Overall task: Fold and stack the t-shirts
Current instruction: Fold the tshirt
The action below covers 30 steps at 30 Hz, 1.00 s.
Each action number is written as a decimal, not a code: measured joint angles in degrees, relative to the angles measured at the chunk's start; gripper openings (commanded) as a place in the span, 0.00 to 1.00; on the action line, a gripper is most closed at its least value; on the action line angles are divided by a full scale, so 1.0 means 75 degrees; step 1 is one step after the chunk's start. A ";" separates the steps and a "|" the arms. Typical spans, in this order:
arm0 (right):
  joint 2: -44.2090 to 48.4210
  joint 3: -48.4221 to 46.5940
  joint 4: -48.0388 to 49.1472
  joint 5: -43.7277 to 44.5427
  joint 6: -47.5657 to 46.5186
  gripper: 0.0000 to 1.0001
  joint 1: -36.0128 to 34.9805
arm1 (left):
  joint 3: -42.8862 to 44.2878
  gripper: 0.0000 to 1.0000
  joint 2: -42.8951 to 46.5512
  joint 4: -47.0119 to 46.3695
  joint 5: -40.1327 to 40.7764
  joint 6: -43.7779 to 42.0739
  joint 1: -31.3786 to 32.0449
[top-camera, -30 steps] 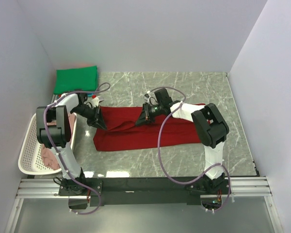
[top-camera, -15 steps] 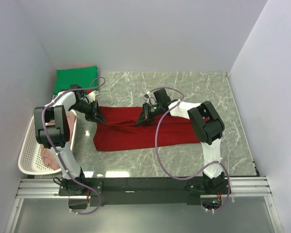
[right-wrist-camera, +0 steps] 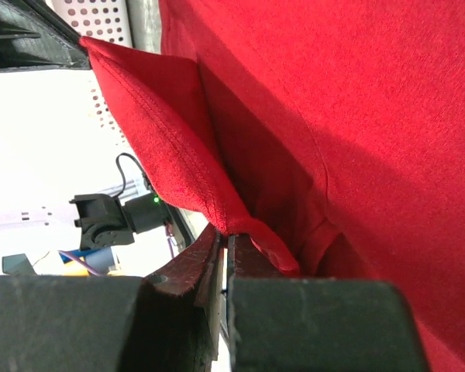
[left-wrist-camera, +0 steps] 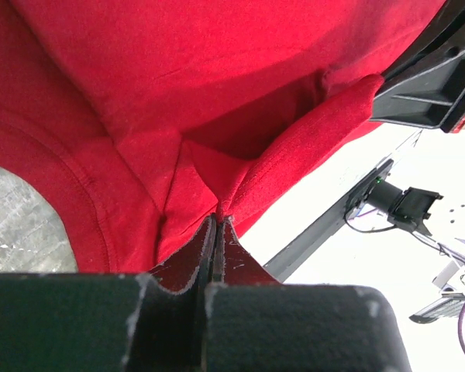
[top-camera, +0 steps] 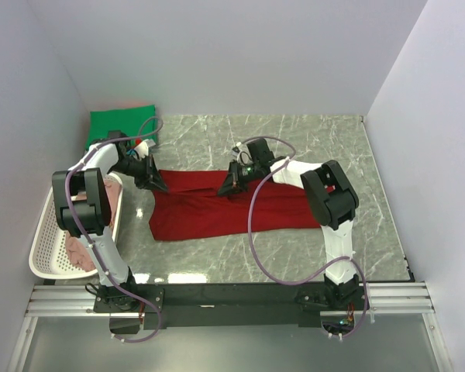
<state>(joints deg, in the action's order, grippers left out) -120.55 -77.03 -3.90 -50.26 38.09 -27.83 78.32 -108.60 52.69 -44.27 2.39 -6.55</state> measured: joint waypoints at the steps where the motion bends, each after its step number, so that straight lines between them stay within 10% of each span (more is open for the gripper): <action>1: 0.0000 -0.0009 -0.0003 0.0012 0.0003 0.00 0.0009 | 0.0044 0.01 -0.0003 -0.0006 0.0000 0.0035 0.0000; 13: -0.0242 -0.0294 -0.0015 0.0256 0.0000 0.00 0.0017 | 0.0157 0.01 -0.0009 -0.0449 0.0076 0.0469 0.0000; 17: -0.0356 -0.0385 -0.0140 0.0391 -0.0032 0.00 0.0020 | 0.0157 0.34 -0.0009 -0.0533 0.0146 0.0475 -0.0003; 22: -0.0484 -0.0595 -0.0338 0.0609 -0.0090 0.00 0.0026 | -0.0038 0.47 0.0061 -0.0519 0.0498 0.0341 -0.0076; 30: -0.0460 -0.0697 -0.1084 0.0714 -0.0548 0.46 0.0137 | -0.0452 0.48 0.0554 -0.0169 0.0962 -0.0411 -0.0122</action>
<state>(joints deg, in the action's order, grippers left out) -124.01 -82.26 -12.03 -44.91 33.98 -26.81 74.94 -104.44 51.42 -37.06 -0.69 -7.46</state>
